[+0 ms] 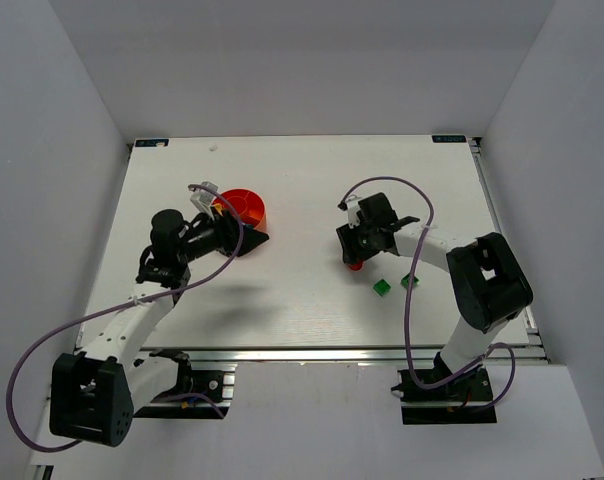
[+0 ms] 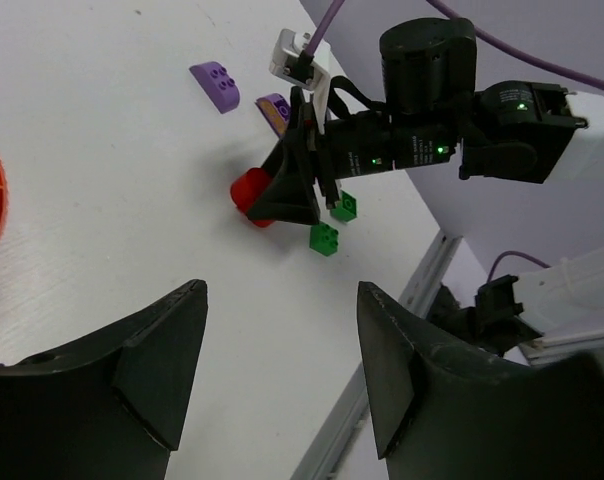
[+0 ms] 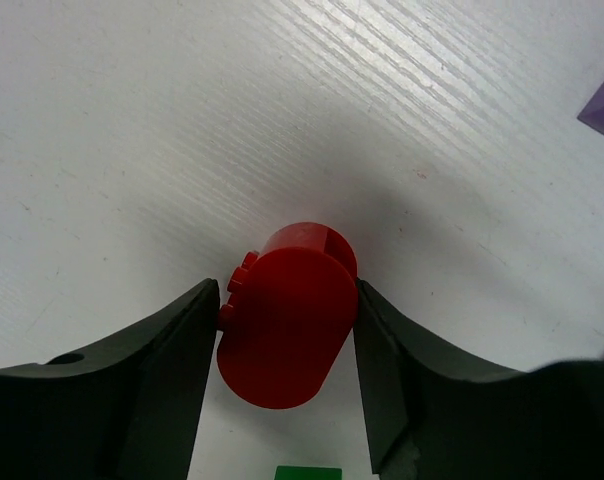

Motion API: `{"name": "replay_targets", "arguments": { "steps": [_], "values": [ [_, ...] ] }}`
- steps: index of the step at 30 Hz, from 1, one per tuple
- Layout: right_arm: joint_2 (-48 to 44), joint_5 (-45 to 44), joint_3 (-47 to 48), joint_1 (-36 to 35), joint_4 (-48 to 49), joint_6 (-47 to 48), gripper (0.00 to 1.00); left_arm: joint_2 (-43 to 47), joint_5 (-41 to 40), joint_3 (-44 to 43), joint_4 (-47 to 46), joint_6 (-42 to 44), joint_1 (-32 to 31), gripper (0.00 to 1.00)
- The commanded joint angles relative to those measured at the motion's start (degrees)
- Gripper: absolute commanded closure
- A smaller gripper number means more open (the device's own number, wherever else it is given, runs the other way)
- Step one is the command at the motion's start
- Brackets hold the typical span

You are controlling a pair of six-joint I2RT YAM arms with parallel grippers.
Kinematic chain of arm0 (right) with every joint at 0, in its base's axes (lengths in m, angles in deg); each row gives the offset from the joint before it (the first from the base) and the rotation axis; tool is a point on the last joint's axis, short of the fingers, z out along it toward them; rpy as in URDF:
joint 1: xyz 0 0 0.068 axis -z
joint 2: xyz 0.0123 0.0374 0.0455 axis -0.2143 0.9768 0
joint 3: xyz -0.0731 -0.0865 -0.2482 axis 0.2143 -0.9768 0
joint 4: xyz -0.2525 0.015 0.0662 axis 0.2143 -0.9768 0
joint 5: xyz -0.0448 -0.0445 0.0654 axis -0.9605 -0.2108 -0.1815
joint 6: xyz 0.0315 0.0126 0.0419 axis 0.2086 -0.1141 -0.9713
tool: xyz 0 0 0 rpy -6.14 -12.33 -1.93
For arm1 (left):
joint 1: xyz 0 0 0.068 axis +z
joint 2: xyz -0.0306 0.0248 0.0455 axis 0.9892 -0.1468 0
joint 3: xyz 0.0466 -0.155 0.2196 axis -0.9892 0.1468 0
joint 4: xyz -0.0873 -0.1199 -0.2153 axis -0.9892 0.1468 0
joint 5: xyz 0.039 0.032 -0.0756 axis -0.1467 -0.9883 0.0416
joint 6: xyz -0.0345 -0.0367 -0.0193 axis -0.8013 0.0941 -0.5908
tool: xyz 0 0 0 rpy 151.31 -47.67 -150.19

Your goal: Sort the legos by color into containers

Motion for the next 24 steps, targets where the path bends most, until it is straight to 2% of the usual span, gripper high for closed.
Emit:
{"name": "replay_targets", "arguments": {
  "steps": [1,4,6,7,14,19,24],
  "values": [
    [-0.08,0.08,-0.09,-0.73,1.48,0.16,0.47,-0.50,1.21,0.49,-6.41,-8.40,-1.14,0.29],
    [-0.78,1.84,0.26,-0.73,-0.02,1.47,0.61,-2.60,-1.07,-1.70,-5.18,-10.78,-3.25,0.29],
    [-2.62,6.65,0.18,-0.21,-0.63,5.14,0.70,-3.92,-3.25,-4.15,-2.82,-11.49,-5.35,0.28],
    [-4.72,12.07,0.09,-0.21,-0.90,6.91,0.72,-5.41,-3.97,-4.95,-1.94,-12.28,-6.14,0.28],
    [-15.98,35.84,-1.22,-0.29,-7.92,28.17,0.82,-12.01,-11.53,-9.35,5.44,-14.66,-14.31,0.26],
    [-22.92,41.83,-3.07,-1.61,-10.47,39.34,0.85,-17.98,-13.38,-12.25,6.86,-14.74,-18.71,0.26],
    [-24.16,42.71,-3.25,-2.93,-11.09,41.47,0.86,-22.03,-14.17,-15.85,5.72,-15.09,-22.41,0.26]
  ]
}}
